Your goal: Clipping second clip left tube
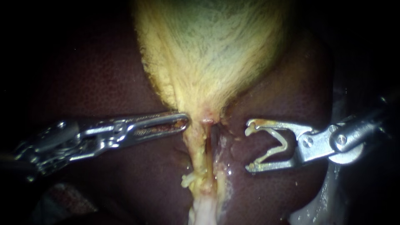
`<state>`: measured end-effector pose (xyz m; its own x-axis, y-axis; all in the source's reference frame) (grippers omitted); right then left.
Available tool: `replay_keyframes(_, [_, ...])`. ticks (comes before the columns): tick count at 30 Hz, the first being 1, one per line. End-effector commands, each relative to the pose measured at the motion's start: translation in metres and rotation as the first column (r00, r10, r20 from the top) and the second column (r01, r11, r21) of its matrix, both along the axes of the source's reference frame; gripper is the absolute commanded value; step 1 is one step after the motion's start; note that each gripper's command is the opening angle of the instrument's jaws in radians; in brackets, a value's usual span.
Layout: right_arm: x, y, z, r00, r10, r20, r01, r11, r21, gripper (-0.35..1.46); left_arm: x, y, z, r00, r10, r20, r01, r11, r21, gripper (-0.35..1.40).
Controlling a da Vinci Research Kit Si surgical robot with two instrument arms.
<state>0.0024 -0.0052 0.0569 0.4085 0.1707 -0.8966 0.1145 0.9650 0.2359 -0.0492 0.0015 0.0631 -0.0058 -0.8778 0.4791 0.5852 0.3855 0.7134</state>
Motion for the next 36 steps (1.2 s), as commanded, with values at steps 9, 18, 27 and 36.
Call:
replay_keyframes(9, [0.0033, -0.0027, 0.0020, 0.9999, -0.013, -0.010, 0.013, 0.999, 0.032, 0.60, 0.0035, 0.0001, -0.0016, 1.0000, -0.001, -0.002, 0.001, 1.000, 0.002, -0.35])
replay_keyframes(18, [0.0096, -0.0065, 0.0064, 0.9997, -0.019, -0.012, 0.021, 0.995, 0.100, 0.60, 0.0061, -0.0006, -0.0025, 0.9998, -0.012, -0.014, 0.012, 1.000, -0.003, -0.35])
replay_keyframes(27, [0.0122, -0.0067, 0.0106, 0.9997, -0.018, 0.017, 0.015, 0.992, 0.127, 0.60, 0.0058, -0.0009, -0.0035, 0.9997, -0.016, -0.017, 0.016, 1.000, -0.002, -0.35])
replay_keyframes(36, [0.0108, -0.0052, 0.0135, 0.9924, -0.027, 0.120, 0.014, 0.994, 0.109, 0.58, 0.0057, -0.0010, -0.0044, 0.9997, -0.018, -0.017, 0.018, 1.000, 0.000, -0.35])
